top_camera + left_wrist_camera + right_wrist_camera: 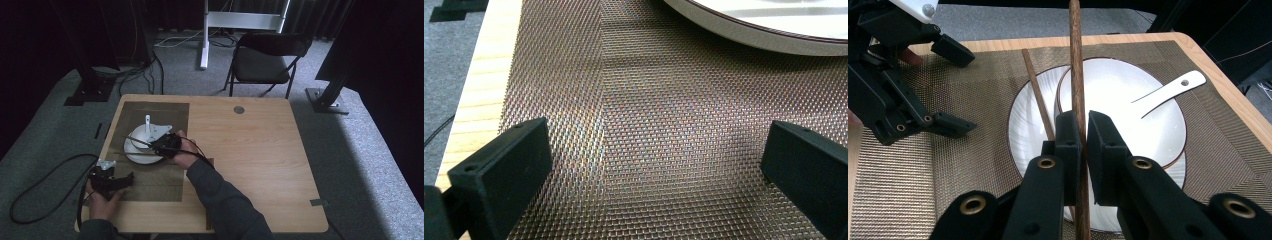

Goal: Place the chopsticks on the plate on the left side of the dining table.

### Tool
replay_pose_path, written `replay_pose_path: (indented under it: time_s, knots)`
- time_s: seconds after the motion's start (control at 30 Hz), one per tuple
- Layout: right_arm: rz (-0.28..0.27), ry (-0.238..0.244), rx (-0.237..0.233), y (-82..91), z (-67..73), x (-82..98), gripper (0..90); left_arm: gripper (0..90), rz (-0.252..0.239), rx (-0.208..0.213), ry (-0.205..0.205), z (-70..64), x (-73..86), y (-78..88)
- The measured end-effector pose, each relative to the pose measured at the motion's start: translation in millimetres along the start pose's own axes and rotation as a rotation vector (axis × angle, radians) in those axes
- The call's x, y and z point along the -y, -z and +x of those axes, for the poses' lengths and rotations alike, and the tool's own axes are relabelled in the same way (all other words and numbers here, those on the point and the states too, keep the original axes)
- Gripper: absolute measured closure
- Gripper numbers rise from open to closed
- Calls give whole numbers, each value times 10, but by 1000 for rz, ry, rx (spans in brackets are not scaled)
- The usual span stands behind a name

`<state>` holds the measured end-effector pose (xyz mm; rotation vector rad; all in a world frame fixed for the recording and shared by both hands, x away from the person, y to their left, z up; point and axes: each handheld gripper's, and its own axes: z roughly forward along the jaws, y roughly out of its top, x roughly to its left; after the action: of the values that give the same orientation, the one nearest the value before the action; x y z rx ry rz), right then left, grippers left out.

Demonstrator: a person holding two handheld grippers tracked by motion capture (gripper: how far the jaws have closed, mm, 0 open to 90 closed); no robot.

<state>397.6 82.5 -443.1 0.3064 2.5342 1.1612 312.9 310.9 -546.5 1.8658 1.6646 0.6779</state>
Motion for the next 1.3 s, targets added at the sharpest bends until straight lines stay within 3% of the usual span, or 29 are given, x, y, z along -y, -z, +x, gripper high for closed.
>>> replay_pose_path:
  time_s: [1.3]
  knots:
    - [15, 35, -31, -170, 116, -92, 842, 2, 0, 0, 0, 0, 0, 0]
